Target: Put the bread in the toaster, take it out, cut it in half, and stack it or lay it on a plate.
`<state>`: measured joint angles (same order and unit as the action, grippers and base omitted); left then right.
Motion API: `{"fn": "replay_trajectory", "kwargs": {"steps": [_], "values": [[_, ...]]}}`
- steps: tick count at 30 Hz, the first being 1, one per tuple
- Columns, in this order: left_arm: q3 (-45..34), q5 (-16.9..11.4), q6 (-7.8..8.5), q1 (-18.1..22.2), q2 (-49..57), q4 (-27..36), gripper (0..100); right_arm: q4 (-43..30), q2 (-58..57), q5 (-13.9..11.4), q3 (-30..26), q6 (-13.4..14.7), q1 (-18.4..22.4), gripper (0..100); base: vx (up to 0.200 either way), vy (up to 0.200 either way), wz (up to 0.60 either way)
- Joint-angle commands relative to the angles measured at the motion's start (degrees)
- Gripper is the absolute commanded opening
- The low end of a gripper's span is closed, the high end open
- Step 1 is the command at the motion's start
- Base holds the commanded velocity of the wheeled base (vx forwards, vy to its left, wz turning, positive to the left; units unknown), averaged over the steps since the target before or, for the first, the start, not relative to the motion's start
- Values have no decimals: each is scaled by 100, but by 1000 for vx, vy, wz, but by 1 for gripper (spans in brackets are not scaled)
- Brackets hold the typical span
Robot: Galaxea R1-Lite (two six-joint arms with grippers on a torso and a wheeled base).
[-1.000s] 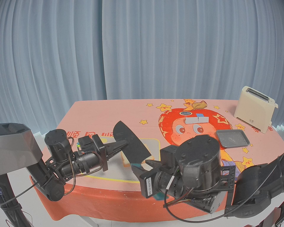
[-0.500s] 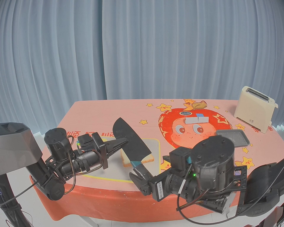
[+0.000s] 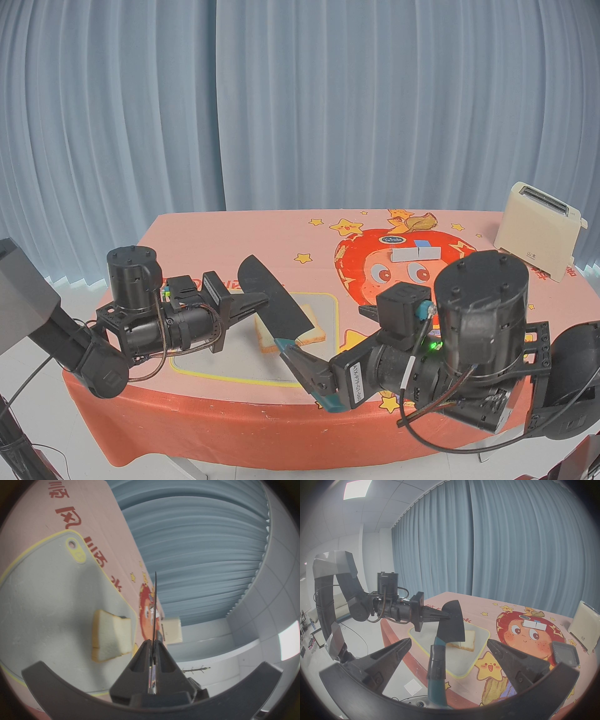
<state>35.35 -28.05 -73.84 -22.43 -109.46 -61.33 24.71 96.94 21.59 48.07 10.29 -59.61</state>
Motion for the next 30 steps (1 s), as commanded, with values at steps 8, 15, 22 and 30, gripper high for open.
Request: {"fn": "replay_trajectory", "kwargs": {"steps": [8, 15, 22, 30], "values": [[3153, 1091, 1328, -367, 759, 5034, 0, -485, 97, 355, 256, -80, -68, 100, 0, 0, 0], [3584, 1135, 1355, -561, 812, 5597, 0, -766, 238, 443, 291, -80, -147, 100, 0, 0, 0], [3619, 1381, 1398, -886, 663, 5702, 0, -766, 580, 794, 519, -168, -332, 100, 0, 0, 0], [3619, 1460, 1442, -912, 557, 5702, 0, -792, 712, 1313, 766, -203, -428, 100, 0, 0, 0]]}}
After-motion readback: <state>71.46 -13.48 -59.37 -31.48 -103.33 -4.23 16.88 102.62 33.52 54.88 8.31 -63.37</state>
